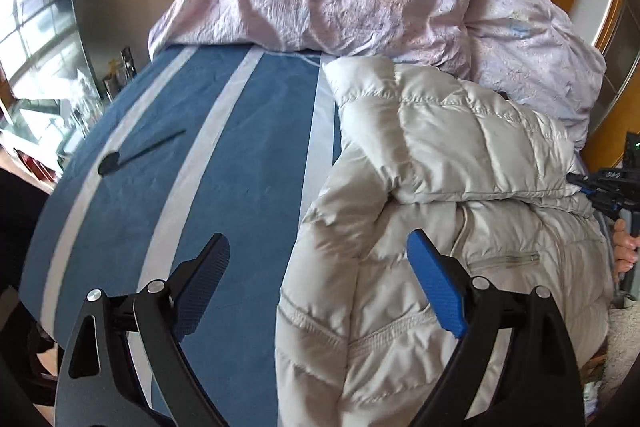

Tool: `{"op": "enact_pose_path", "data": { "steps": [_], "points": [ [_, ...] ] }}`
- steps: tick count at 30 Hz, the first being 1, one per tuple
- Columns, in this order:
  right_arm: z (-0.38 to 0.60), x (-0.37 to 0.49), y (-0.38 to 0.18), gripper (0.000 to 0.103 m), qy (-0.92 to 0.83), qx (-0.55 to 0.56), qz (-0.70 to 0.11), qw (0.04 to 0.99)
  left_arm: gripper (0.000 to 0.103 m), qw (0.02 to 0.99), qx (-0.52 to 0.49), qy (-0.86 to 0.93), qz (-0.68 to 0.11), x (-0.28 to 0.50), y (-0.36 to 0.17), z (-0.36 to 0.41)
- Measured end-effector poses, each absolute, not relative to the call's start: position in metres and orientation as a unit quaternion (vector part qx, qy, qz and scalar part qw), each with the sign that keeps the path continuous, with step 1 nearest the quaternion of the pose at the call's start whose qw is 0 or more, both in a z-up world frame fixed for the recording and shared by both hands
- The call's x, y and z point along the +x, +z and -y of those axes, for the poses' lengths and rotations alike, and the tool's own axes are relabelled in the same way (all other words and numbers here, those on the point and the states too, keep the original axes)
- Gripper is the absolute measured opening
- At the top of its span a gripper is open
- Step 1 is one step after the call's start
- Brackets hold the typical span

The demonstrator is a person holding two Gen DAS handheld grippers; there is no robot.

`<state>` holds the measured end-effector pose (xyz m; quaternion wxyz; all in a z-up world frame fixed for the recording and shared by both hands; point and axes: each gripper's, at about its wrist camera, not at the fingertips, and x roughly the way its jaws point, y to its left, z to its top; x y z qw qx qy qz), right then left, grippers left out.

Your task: Fold large clothes

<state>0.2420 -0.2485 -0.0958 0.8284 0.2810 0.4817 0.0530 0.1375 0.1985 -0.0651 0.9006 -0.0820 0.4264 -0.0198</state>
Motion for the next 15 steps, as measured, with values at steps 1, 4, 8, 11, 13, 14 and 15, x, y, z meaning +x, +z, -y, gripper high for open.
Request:
{"op": "enact_pose_path", "data": {
  "steps": [1,4,8,11,13,14,15],
  "points": [
    [0.247,0.242,-0.097,0.009,0.047,0.274,-0.485,0.829,0.091,0.898,-0.086,-0.024,-0.431,0.137,-0.068,-0.201],
    [0.242,0.243,-0.102,0.009,0.026,0.257,-0.497,0.829,0.091,0.892,-0.085,-0.031,-0.443,0.138,-0.076,-0.205],
    [0.24,0.244,-0.107,0.018,0.016,0.24,-0.519,0.82,0.091,0.882,-0.098,-0.041,-0.459,0.133,-0.088,-0.213],
    [0.247,0.234,-0.101,0.043,0.037,0.244,-0.524,0.815,0.091,0.872,-0.118,-0.056,-0.471,0.128,-0.097,-0.221],
    [0.252,0.222,-0.092,0.061,0.055,0.24,-0.516,0.82,0.091,0.866,-0.12,-0.062,-0.481,0.125,-0.104,-0.223],
    [0.255,0.214,-0.087,0.068,0.062,0.235,-0.511,0.825,0.091,0.864,-0.117,-0.064,-0.485,0.123,-0.106,-0.223],
    [0.259,0.204,-0.081,0.069,0.066,0.223,-0.507,0.83,0.091,0.862,-0.115,-0.067,-0.489,0.12,-0.108,-0.222]
  ]
}}
